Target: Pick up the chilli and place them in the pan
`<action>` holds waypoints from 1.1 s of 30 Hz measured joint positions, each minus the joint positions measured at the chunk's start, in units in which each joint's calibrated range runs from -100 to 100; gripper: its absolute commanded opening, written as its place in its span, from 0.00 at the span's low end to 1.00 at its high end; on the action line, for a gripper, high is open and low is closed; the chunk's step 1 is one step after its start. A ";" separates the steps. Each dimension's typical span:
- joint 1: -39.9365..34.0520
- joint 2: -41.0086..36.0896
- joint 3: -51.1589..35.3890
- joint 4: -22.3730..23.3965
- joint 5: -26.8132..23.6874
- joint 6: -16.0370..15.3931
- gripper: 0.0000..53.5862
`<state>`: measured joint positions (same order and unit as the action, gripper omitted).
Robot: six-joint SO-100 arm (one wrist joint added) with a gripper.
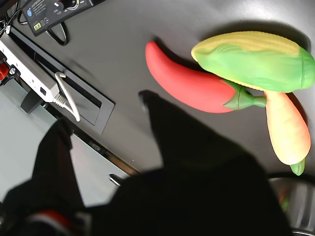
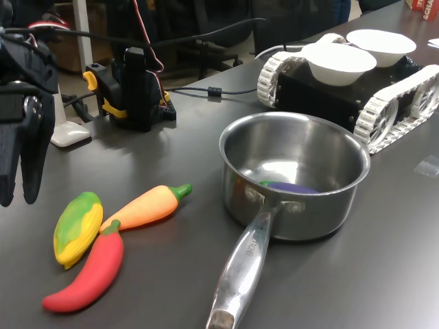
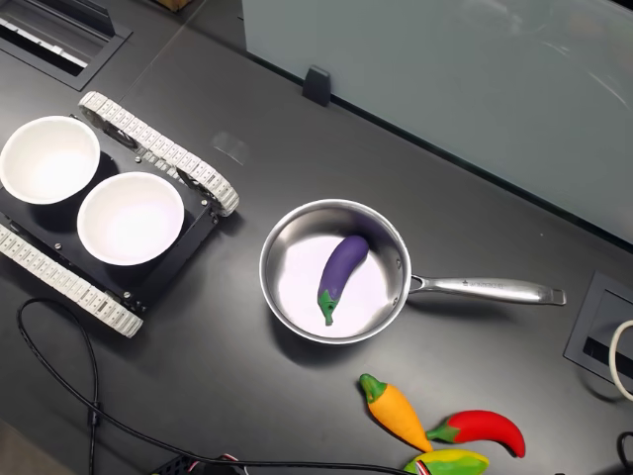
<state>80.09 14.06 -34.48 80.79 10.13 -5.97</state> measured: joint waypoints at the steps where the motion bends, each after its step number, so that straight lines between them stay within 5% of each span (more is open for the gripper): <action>1: -0.22 0.25 0.00 0.00 0.20 0.18 0.47; 33: -6.16 7.66 -6.52 -0.09 17.19 3.31 0.51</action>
<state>73.93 21.72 -41.00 80.71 27.33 -2.66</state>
